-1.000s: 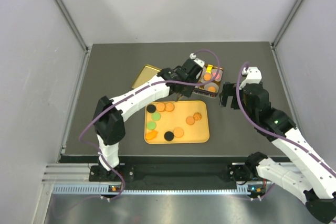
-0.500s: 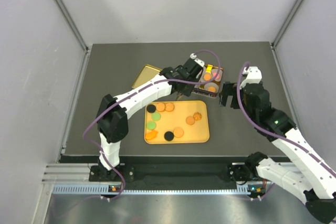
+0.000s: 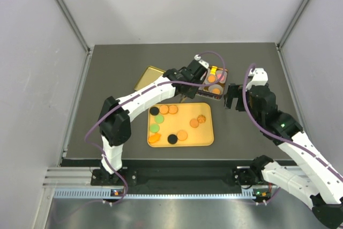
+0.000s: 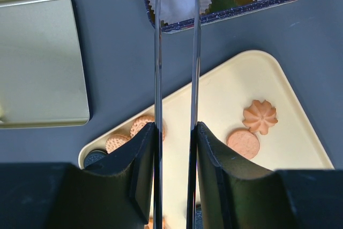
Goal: Pack the cookies
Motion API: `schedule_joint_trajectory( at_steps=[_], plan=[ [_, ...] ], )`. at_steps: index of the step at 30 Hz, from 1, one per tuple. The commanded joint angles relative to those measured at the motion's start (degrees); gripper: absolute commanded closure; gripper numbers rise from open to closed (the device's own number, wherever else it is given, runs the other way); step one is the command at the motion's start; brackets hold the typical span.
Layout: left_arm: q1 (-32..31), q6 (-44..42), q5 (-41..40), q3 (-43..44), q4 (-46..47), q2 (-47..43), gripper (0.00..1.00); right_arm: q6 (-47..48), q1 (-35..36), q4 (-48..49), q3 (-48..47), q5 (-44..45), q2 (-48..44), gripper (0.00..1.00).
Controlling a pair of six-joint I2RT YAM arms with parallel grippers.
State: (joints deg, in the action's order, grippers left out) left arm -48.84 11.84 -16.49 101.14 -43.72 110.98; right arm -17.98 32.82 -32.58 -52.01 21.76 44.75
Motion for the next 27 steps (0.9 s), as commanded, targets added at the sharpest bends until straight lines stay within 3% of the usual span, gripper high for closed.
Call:
schedule_joint_trajectory(
  at_steps=[1,14,27],
  plan=[
    [0.2,-0.9,-1.6,0.5,1.3,-1.6,0.79,0.7,-0.5,1.8,-0.4,0.3,-0.5,0.00],
    [0.4,-1.5,-1.5,-0.2,1.4,-1.2,0.76,0.7,-0.5,1.4,-0.5,0.6,-1.2,0.00],
    [0.4,-1.5,-1.5,-1.6,1.8,-1.9,0.65,0.5,-0.5,1.4,-0.2,0.8,-1.3,0.00]
  ],
)
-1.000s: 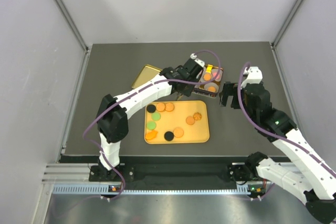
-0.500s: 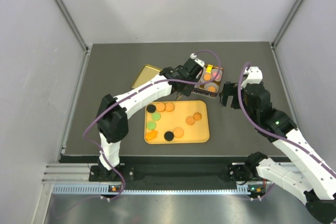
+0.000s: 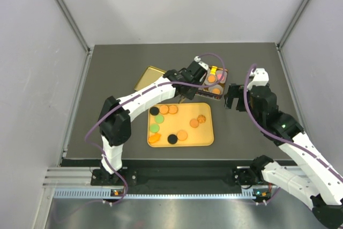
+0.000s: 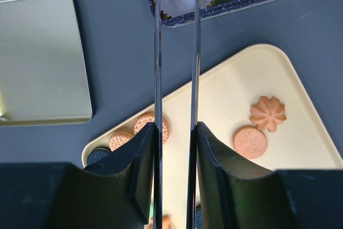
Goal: Pack the cookies
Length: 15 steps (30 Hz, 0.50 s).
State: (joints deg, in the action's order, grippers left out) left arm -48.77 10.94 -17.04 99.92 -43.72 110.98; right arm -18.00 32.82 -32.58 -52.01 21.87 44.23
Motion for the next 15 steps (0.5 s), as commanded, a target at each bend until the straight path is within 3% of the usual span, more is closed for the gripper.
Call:
schedule_joint_trajectory(
  at_steps=[1,15],
  plan=[
    [0.3,-0.6,-0.9,-0.3,1.8,-1.8,0.64,0.5,-0.5,1.3,-0.2,0.7,-0.9,0.00],
    [0.3,-0.7,-0.7,-0.1,1.7,-2.4,0.52,0.5,-0.5,1.3,-0.4,0.7,-1.0,0.00]
  ],
)
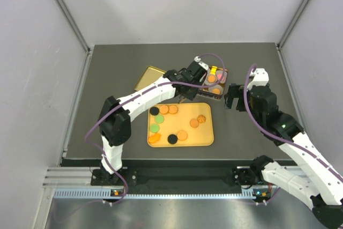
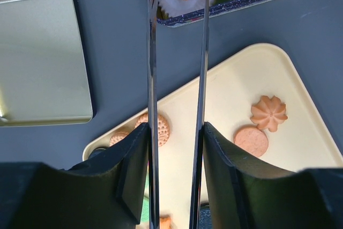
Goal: Pack the cookies
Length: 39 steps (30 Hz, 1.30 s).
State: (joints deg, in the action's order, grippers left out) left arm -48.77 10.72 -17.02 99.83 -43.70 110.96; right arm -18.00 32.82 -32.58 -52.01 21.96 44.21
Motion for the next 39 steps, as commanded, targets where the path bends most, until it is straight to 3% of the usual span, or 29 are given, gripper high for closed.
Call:
schedule_joint_trajectory(
  at_steps=[1,21,27,30,39],
  plan=[
    [0.3,-0.5,-0.7,0.0,1.7,-2.3,0.52,0.5,-0.5,1.4,-0.4,0.7,-1.0,0.00],
    [0.3,-0.6,3.7,1.0,2.7,-8.6,0.51,0.5,-0.5,0.9,-1.3,0.7,-0.8,0.00],
    [2.3,2.1,-0.4,-3.0,4.1,-15.3,0.54,0.7,-0.6,0.9,-2.4,-0.1,0.0,0.00],
    [7.6,5.2,-1.4,-6.8,4.8,-18.8,0.55,0.6,-0.6,1.5,-3.0,-1.2,0.7,0.00],
    [34.1,13.4,0.8,-22.0,13.5,-23.2,0.51,0.7,-0.6,4.9,-2.6,-5.1,2.7,0.00]
  ],
)
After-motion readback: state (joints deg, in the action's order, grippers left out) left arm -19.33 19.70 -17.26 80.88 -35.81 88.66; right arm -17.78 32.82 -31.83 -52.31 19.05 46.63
